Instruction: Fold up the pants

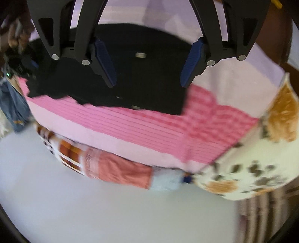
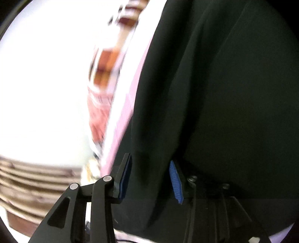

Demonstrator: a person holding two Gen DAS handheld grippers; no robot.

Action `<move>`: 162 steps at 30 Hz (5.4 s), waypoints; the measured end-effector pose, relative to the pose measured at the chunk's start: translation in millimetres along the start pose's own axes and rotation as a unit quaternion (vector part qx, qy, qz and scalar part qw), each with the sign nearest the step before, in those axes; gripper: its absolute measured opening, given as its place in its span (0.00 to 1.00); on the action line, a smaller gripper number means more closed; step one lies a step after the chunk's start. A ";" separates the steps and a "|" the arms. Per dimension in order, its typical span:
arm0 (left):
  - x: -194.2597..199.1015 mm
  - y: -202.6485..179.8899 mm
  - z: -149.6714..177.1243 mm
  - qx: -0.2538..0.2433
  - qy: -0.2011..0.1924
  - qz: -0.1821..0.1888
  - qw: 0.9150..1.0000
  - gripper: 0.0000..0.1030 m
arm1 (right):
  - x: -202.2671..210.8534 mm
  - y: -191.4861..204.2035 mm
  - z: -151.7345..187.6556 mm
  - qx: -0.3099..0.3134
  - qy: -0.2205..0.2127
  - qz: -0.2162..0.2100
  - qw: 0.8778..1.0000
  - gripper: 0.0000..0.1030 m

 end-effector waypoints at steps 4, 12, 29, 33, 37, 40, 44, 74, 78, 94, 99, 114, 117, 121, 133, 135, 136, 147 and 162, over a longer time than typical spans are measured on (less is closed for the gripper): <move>-17.7 -35.7 10.8 -0.017 0.038 0.025 0.999 0.70 | 17.8 -26.3 -42.0 -0.042 -0.044 -0.025 0.998 0.38; -36.7 -64.5 25.0 -0.031 0.076 0.031 0.996 0.70 | 22.2 -41.9 -94.2 -0.035 -0.056 -0.015 0.998 0.28; -37.2 -86.1 34.3 -0.072 0.085 0.037 0.993 0.73 | 148.4 -38.0 -32.9 -0.013 -0.083 0.076 0.994 0.05; -40.7 -82.1 41.6 -0.070 0.094 0.032 0.993 0.73 | 160.6 -76.1 4.4 -0.057 -0.065 0.100 0.991 0.05; -43.6 -80.6 48.6 -0.069 0.104 0.031 0.992 0.73 | 154.5 -93.6 16.9 -0.084 -0.070 0.077 0.991 0.05; -41.6 -84.4 52.1 -0.074 0.107 0.032 0.991 0.73 | 160.3 -86.2 12.0 -0.063 -0.077 0.072 0.992 0.06; -37.1 -88.7 55.0 -0.083 0.098 0.031 0.991 0.75 | 158.8 -100.5 6.5 -0.111 -0.084 0.047 0.989 0.09; -9.9 55.0 66.2 0.105 0.096 0.083 0.986 0.76 | 91.6 -30.2 60.8 -0.037 0.065 0.008 0.997 0.29; -13.3 72.3 68.1 0.144 0.101 0.093 0.980 0.76 | 76.8 -13.6 73.8 0.010 0.088 0.029 0.996 0.10; -56.4 93.1 49.7 0.161 0.135 0.060 0.976 0.31 | 69.2 -24.8 80.7 -0.026 0.092 0.020 0.995 0.09; -57.3 85.4 51.0 0.128 0.126 0.038 0.983 0.25 | 69.0 -24.5 80.9 -0.017 0.091 0.028 0.995 0.08; -54.2 92.7 48.5 0.120 0.131 0.013 0.984 0.23 | 71.7 -25.5 87.2 -0.013 0.108 0.038 0.993 0.04; -54.1 94.1 50.2 0.117 0.119 0.020 0.986 0.23 | 70.9 -24.3 86.3 -0.014 0.110 0.034 0.993 0.06; -55.1 87.0 53.1 0.083 0.109 0.005 0.991 0.24 | 72.1 -25.1 87.7 -0.041 0.149 0.026 0.988 0.11; -26.0 84.8 39.4 0.036 0.047 -0.070 0.996 0.55 | -11.1 161.2 87.8 0.384 0.226 0.020 0.895 0.36; -20.7 84.1 35.1 0.026 0.031 -0.080 0.996 0.55 | -60.4 183.4 86.6 0.436 0.254 0.010 0.863 0.36; -17.3 83.5 32.5 0.027 0.022 -0.078 0.996 0.55 | -78.6 191.4 85.3 0.454 0.263 0.008 0.851 0.36; -49.0 61.6 26.2 0.021 0.042 -0.056 0.997 0.60 | -207.9 203.0 69.3 0.538 0.357 0.023 0.763 0.35; -77.7 85.9 32.7 0.087 0.077 -0.063 0.991 0.71 | -236.5 192.3 69.4 0.534 0.369 0.002 0.761 0.07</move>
Point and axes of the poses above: each gripper's, at about its wrist camera, not at the fingertips, and x roughly against the way its jaws point, y to its left, z to its underside, the point moved 3 cm from there along -x, roughly the way its jaws point, and after that the axes turned 9 degrees about x, right-handed, at the moved point
